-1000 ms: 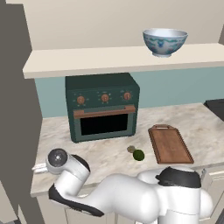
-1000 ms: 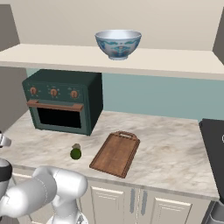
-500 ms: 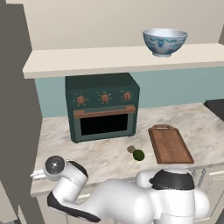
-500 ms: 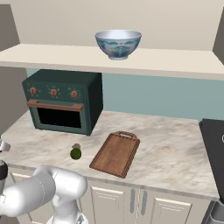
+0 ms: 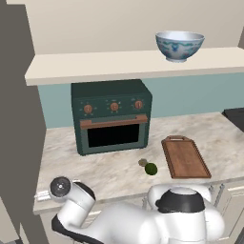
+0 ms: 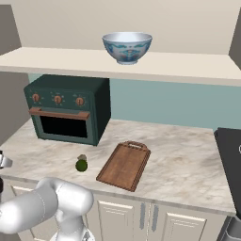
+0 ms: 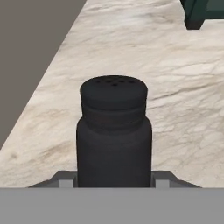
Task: Open the cabinet. Place the bowl and condiment on the counter. Then place the lime and garlic on the cutting board.
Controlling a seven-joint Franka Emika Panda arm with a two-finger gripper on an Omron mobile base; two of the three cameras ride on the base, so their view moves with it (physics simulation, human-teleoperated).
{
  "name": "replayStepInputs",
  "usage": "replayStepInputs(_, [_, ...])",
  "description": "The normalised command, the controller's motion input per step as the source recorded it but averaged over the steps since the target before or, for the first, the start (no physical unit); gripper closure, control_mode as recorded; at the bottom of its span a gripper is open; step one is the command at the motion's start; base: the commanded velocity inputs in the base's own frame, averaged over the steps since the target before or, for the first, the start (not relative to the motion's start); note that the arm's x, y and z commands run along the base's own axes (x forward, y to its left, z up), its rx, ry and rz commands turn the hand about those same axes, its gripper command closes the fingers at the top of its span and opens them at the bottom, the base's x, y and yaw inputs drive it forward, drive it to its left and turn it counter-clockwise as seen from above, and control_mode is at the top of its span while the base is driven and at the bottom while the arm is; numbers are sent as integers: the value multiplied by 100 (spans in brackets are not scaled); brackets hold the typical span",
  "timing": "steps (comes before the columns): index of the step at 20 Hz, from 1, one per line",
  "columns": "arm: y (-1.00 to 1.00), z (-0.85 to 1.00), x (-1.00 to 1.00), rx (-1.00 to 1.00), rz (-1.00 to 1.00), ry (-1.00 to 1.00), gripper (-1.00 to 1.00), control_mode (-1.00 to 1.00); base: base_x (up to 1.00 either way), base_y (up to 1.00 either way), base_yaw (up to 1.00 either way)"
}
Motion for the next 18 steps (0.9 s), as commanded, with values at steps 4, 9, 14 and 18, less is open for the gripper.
replayStepInputs(4, [0, -20, 0, 0, 0, 0, 100, -100, 0, 0, 0])
replayStepInputs(9, [0, -11, 8, 3, 0, 0, 100, -100, 0, 0, 0])
replayStepInputs(14, [0, -13, 16, 5, 0, 0, 100, -100, 0, 0, 0])
replayStepInputs(18, [0, -16, 0, 2, 0, 0, -100, -100, 0, 0, 0])
